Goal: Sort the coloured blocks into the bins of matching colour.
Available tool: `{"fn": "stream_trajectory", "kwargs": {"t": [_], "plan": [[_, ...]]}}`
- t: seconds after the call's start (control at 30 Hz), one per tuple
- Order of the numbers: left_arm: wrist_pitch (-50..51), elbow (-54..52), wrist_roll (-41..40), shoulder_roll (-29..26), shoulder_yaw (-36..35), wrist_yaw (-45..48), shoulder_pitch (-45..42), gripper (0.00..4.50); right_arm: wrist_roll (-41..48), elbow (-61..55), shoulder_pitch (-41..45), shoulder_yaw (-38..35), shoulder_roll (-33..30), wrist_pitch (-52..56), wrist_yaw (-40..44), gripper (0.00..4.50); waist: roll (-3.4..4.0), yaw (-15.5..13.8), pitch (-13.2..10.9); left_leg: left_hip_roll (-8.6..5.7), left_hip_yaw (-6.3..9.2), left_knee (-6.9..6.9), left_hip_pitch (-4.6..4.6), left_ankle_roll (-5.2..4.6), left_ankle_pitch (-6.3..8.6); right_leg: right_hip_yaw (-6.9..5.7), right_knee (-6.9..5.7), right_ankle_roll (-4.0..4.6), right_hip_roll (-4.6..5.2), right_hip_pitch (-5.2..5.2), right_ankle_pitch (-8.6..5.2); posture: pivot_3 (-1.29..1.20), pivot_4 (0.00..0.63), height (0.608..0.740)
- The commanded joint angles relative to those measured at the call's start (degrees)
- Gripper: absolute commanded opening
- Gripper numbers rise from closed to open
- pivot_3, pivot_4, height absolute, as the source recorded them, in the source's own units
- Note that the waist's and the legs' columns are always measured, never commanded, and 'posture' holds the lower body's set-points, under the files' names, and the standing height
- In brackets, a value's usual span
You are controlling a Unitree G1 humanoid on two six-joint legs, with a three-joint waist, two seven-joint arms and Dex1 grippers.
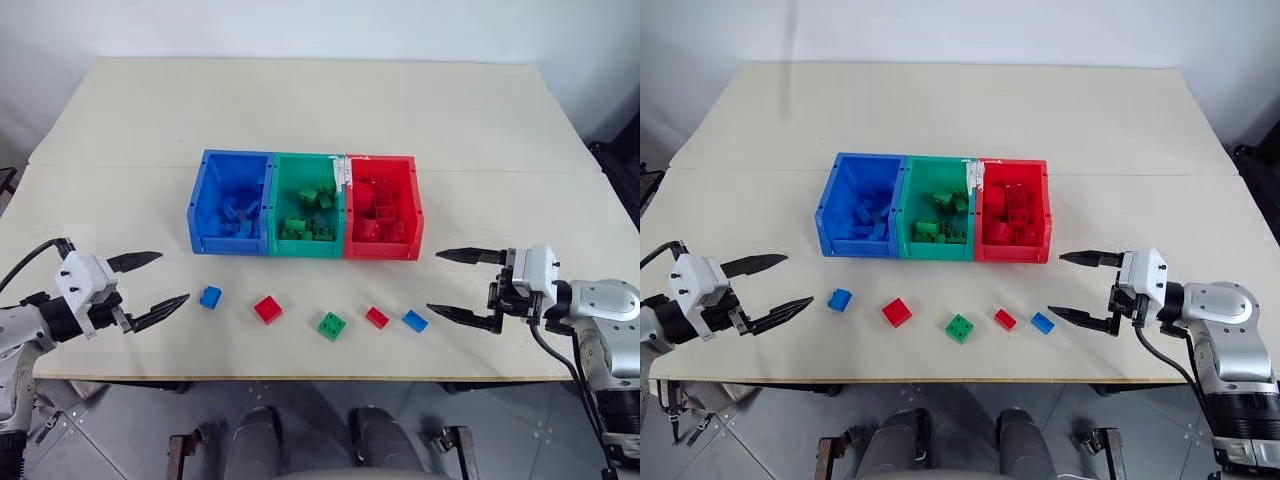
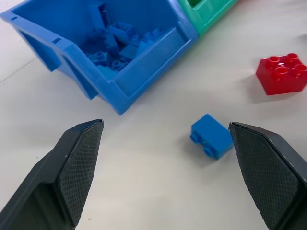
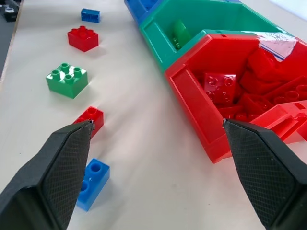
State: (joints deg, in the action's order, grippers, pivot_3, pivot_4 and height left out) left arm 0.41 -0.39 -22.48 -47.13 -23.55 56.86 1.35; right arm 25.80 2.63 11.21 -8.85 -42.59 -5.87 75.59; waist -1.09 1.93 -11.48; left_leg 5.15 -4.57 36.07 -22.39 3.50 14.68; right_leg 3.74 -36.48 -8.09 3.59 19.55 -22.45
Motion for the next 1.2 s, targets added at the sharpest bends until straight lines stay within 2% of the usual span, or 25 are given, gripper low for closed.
{"fn": "stream_trajectory", "kwargs": {"t": [0.03, 0.1, 0.43, 0.53, 0.67, 0.83, 1.0, 1.2], "plan": [[-0.42, -0.26, -0.12, 1.72, 1.80, -0.85, -1.66, 4.44, 0.13, -0.92, -0.08, -0.64, 0.30, -1.41, -0.80, 4.50, 0.00, -0.02, 0.00, 0.00, 0.00, 0.01, 0.00, 0.00, 0.00, 0.01, 0.00, 0.00, -0.01, 0.00, 0.00, 0.00, 0.150, 0.740], [1.52, -2.26, -2.60, 3.45, 4.04, 0.37, -2.81, 4.44, 0.20, -1.38, -1.43, -1.98, -0.47, -1.27, -1.36, 4.50, 0.00, -0.05, 0.00, 0.00, -0.07, 0.01, 0.02, 0.00, 0.00, 0.09, -0.01, 0.00, 0.00, 0.00, 0.00, 0.00, 0.150, 0.740], [2.21, -9.71, 0.07, 8.69, 21.46, 5.42, -9.12, 4.44, -0.50, 1.60, -18.00, -15.67, -5.28, -5.63, -2.92, 4.50, -0.01, -0.27, 0.01, -0.05, -0.22, 0.08, 0.04, 0.00, 0.09, 0.39, 0.09, -0.04, -0.06, -0.01, 0.01, 0.00, 0.150, 0.740], [2.85, -10.94, -0.42, 10.07, 24.01, 5.88, -9.84, 4.44, -0.32, 1.77, -21.28, -17.30, -5.38, -6.41, -2.39, 4.50, -0.01, 0.19, 0.01, -0.03, -0.54, 0.07, 0.21, -0.01, 0.09, 0.79, 0.15, -0.08, -0.12, -0.03, 0.02, 0.00, 0.150, 0.740], [1.05, -9.47, 0.34, 9.77, 24.52, 6.84, -9.47, 4.44, 0.12, -1.20, -21.15, -14.36, -4.67, -4.72, -2.39, 4.50, -0.01, 1.33, 0.02, 0.01, -0.79, 0.10, 0.34, -0.04, 0.08, 1.23, 0.15, -0.20, -0.21, -0.03, 0.09, 0.00, 0.150, 0.740], [2.01, -8.37, -2.22, 8.52, 19.65, 6.51, -7.44, 4.44, -0.57, -7.00, -14.75, -4.39, -4.57, 4.22, -3.56, 4.50, -0.01, 1.74, 0.01, 0.03, -0.86, 0.20, 0.39, -0.08, 0.07, 1.36, 0.04, -0.27, -0.21, -0.03, 0.14, 0.00, 0.150, 0.740], [1.82, -8.63, -4.28, 6.49, 12.69, 6.60, -2.22, 4.44, -3.34, -6.36, -8.39, 2.98, -3.72, 8.80, -4.70, 4.50, -0.02, 1.29, 0.01, 0.06, -0.84, 0.18, 0.33, -0.12, 0.13, 1.34, 0.05, -0.27, -0.20, 0.05, 0.14, 0.00, 0.150, 0.740], [3.25, -13.98, -5.90, 5.49, 8.33, 5.58, 4.39, 4.44, -6.39, -3.99, -6.00, 9.09, -1.53, 9.63, -5.04, 4.50, -0.04, 1.06, 0.01, 0.05, -0.86, 0.17, 0.26, -0.18, 0.23, 1.32, 0.18, -0.26, -0.18, 0.07, 0.13, 0.00, 0.150, 0.740]]}}
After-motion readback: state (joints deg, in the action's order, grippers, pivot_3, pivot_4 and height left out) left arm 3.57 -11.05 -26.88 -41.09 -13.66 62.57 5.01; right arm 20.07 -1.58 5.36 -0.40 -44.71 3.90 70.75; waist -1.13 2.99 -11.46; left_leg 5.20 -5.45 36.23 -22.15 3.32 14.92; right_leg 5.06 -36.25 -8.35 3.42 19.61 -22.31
